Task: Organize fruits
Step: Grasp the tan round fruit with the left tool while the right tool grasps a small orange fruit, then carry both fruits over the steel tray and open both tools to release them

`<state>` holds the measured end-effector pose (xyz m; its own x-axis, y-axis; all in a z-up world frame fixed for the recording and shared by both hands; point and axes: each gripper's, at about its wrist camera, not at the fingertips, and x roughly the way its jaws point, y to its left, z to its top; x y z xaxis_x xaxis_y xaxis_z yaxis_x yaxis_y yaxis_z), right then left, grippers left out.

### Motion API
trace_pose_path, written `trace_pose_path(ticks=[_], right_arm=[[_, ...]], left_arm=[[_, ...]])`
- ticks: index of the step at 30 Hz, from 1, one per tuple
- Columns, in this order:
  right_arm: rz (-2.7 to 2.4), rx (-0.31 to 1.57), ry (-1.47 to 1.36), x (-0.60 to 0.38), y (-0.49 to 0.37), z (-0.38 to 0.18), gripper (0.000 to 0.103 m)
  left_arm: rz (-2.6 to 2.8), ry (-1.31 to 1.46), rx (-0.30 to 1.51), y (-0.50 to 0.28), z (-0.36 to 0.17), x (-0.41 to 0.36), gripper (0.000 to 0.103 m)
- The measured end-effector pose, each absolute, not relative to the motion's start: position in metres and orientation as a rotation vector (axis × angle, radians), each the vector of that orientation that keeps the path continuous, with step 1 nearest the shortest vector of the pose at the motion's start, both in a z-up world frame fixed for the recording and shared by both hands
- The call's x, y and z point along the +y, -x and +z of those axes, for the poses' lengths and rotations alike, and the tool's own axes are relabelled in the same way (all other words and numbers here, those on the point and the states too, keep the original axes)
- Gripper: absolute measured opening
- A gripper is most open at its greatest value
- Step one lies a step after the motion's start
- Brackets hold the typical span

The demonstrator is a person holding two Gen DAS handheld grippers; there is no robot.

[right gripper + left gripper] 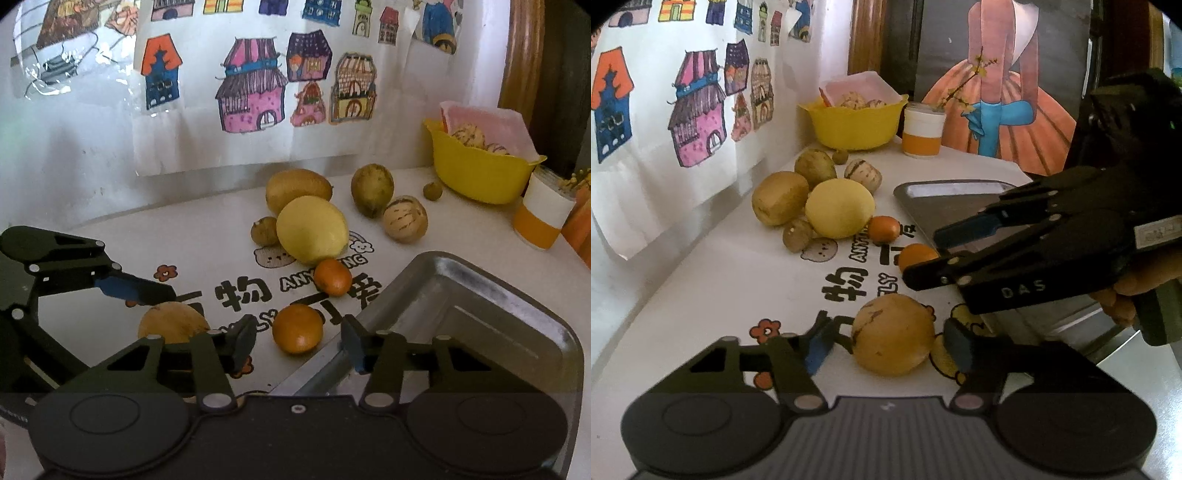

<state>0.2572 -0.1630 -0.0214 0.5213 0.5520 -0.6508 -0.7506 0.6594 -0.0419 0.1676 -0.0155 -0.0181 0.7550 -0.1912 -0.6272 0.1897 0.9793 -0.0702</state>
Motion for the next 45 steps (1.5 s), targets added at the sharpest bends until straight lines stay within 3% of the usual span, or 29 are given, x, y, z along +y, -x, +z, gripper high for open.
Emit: trace_pose_path(ticks=[6, 20, 31, 45], right_arm=[[0.799, 0.648, 0.394, -0.153, -0.259, -0.023, 0.038], [0.775, 0.575, 0.338, -0.164, -0.255, -0.005, 0.033], [0.61, 0.49, 0.27, -0.233, -0.287, 0.049, 0.033], [0.52, 0.626, 0.183, -0.288, -0.363, -0.019, 0.033]], left_arm=[[-0.199, 0.006, 0.687, -0.169, -0.018, -0.016, 0.05], [-0.117, 0.019, 0.682, -0.175, 0.002, -0.011, 0.049], [-0.199, -0.041, 0.515, -0.236, 0.04, -0.047, 0.049], [-0.292, -0.038, 0.618, -0.333, 0.003, -0.089, 0.049]])
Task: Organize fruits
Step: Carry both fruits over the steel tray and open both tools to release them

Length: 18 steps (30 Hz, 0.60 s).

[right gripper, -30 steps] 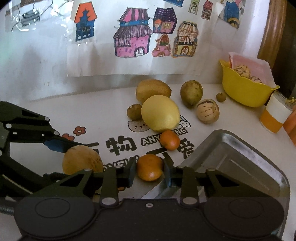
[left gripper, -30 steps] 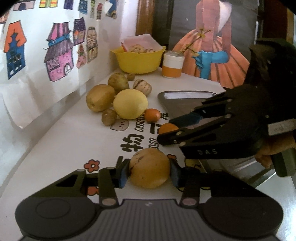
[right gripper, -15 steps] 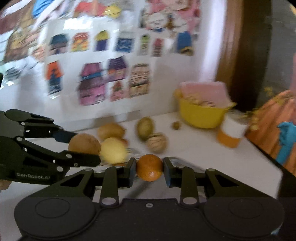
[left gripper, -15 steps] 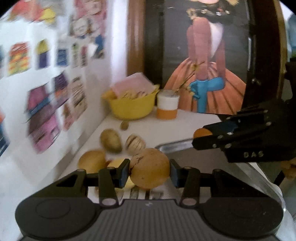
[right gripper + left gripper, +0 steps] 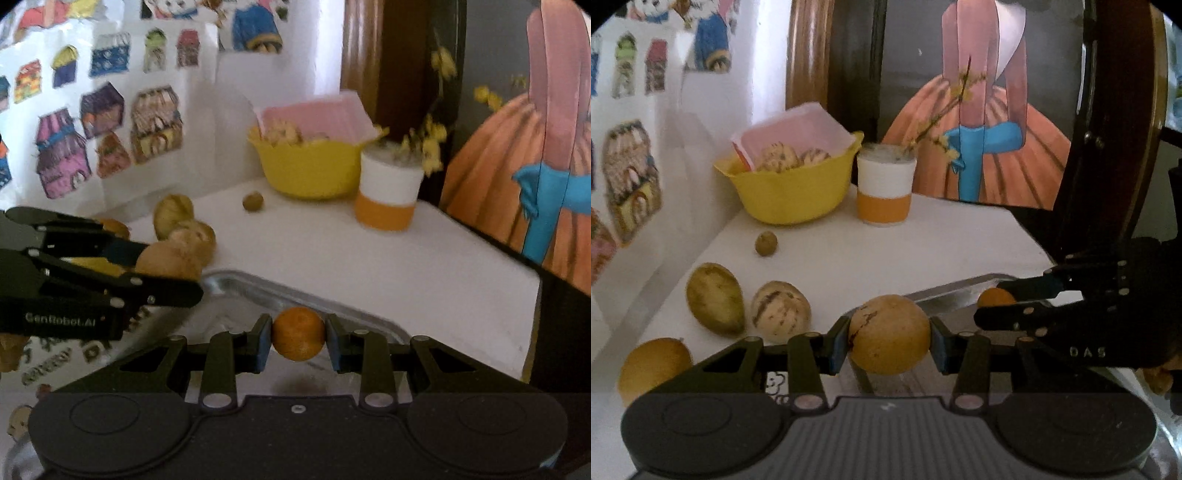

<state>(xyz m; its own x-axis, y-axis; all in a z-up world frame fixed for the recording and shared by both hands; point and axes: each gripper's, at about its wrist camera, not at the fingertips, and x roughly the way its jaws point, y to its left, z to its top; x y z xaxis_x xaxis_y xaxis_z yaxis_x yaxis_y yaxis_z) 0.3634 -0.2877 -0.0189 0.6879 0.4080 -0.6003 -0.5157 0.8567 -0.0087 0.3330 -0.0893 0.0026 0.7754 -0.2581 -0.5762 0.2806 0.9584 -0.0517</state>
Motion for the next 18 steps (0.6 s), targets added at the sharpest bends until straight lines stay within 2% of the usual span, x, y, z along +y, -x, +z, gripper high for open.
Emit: trace_pose_path(ticks=[14, 16, 18], right_arm=[[0.532, 0.644, 0.219, -0.28, -0.374, -0.032, 0.034], [0.529, 0.639, 0.221, -0.28, -0.373, -0.033, 0.037], [0.519, 0.632, 0.213, -0.282, -0.37, -0.032, 0.044]], left_arm=[[-0.296, -0.076, 0.646, -0.343, -0.017, -0.095, 0.049], [-0.301, -0.075, 0.651, -0.342, -0.017, -0.096, 0.05], [-0.3, -0.057, 0.651, -0.34, -0.015, -0.095, 0.054]])
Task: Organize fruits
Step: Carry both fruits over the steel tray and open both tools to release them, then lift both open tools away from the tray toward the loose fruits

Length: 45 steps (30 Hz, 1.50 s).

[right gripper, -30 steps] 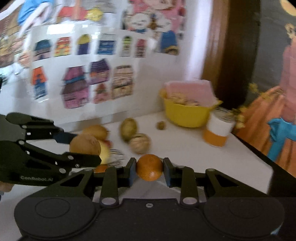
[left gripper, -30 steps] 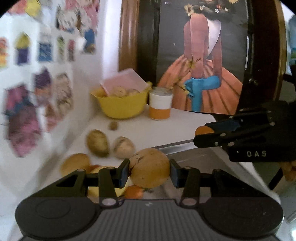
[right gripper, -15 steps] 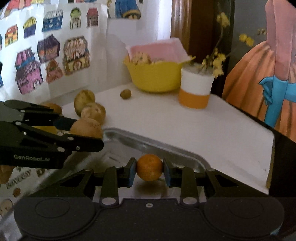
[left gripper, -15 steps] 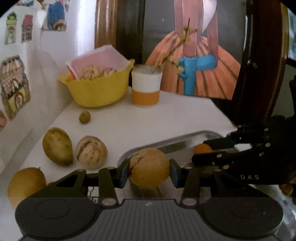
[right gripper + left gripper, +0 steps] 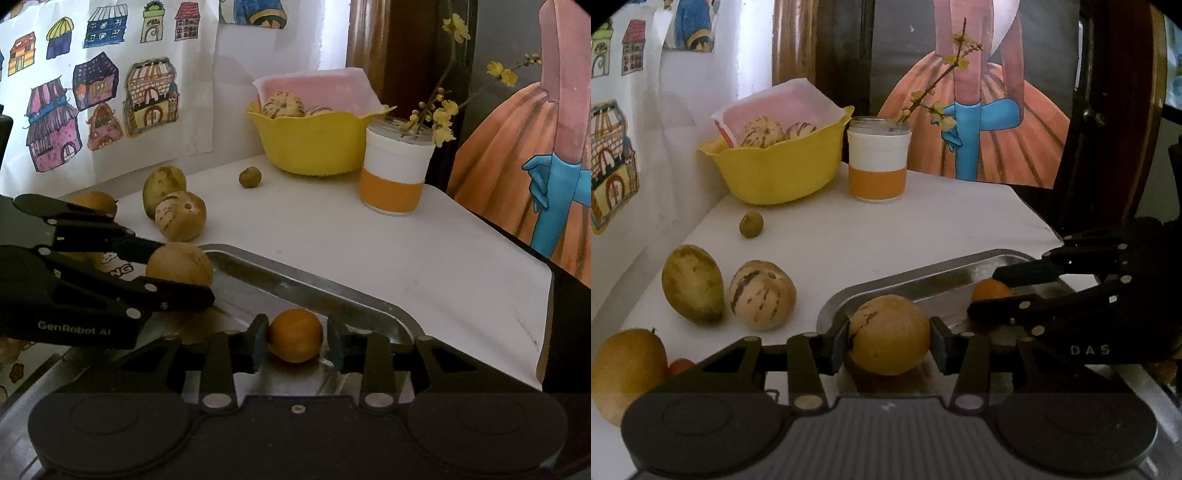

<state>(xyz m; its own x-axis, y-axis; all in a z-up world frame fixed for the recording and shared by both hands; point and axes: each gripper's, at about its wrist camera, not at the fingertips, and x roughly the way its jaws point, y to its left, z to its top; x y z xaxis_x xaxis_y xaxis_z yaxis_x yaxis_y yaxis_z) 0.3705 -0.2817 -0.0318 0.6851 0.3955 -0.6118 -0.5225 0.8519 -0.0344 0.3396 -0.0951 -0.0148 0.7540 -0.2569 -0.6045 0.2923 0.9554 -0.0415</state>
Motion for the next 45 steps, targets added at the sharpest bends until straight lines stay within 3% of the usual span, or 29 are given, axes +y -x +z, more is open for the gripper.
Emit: trace_pose_path(ticks=[1, 9, 14, 21, 28, 45], right_arm=[[0.514, 0.63, 0.208, -0.283, -0.369, -0.031, 0.048], [0.459, 0.55, 0.166, -0.302, -0.331, 0.001, 0.078], [0.434, 0.489, 0.16, -0.308, -0.29, 0.023, 0.091], [0.426, 0.422, 0.108, -0.313, -0.223, 0.048, 0.102], [0.375, 0.39, 0.097, -0.313, -0.161, 0.054, 0.102], [0.265, 0.551, 0.067, -0.299, -0.066, 0.014, 0.102]], left_arm=[[-0.292, -0.052, 0.641, -0.338, -0.013, -0.094, 0.061], [-0.266, 0.007, 0.557, -0.307, 0.018, -0.087, 0.086], [-0.231, 0.045, 0.507, -0.274, 0.038, -0.081, 0.102], [-0.195, 0.121, 0.47, -0.216, 0.06, -0.065, 0.103], [-0.202, 0.119, 0.463, -0.162, 0.064, -0.054, 0.103], [-0.254, 0.115, 0.614, -0.089, 0.022, -0.038, 0.103]])
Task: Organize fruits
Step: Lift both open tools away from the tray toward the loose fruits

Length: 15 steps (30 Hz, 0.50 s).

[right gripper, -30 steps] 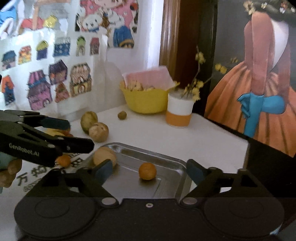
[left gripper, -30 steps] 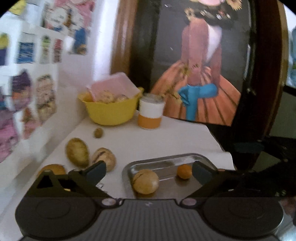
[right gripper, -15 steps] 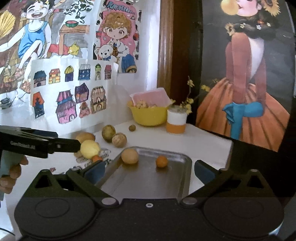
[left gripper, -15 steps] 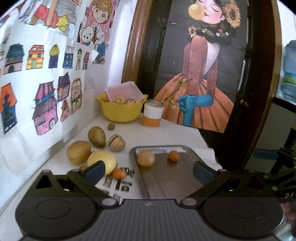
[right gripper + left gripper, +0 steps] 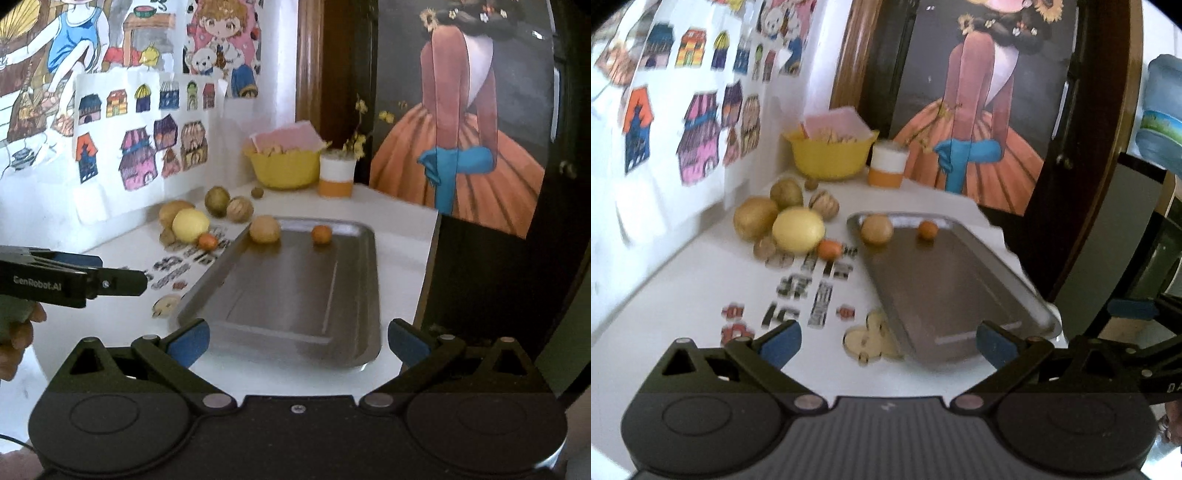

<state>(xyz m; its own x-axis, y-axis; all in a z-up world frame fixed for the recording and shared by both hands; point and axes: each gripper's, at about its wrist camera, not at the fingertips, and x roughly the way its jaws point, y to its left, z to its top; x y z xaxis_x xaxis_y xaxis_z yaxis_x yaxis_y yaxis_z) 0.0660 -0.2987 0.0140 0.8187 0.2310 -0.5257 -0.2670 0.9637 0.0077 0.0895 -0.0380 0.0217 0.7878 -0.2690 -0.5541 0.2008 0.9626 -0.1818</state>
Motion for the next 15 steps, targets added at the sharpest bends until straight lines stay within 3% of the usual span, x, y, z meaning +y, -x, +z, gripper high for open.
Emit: trace_pose_path(ticks=[8, 15], right_arm=[[0.317, 0.623, 0.062, -0.272, -0.055, 0.007, 0.102], [0.397, 0.657, 0.079, -0.248, -0.063, 0.011, 0.102]], left_arm=[[-0.193, 0.018, 0.752, -0.081, 0.012, -0.019, 0.103], [-0.137, 0.005, 0.769, -0.079, 0.025, 0.013, 0.103]])
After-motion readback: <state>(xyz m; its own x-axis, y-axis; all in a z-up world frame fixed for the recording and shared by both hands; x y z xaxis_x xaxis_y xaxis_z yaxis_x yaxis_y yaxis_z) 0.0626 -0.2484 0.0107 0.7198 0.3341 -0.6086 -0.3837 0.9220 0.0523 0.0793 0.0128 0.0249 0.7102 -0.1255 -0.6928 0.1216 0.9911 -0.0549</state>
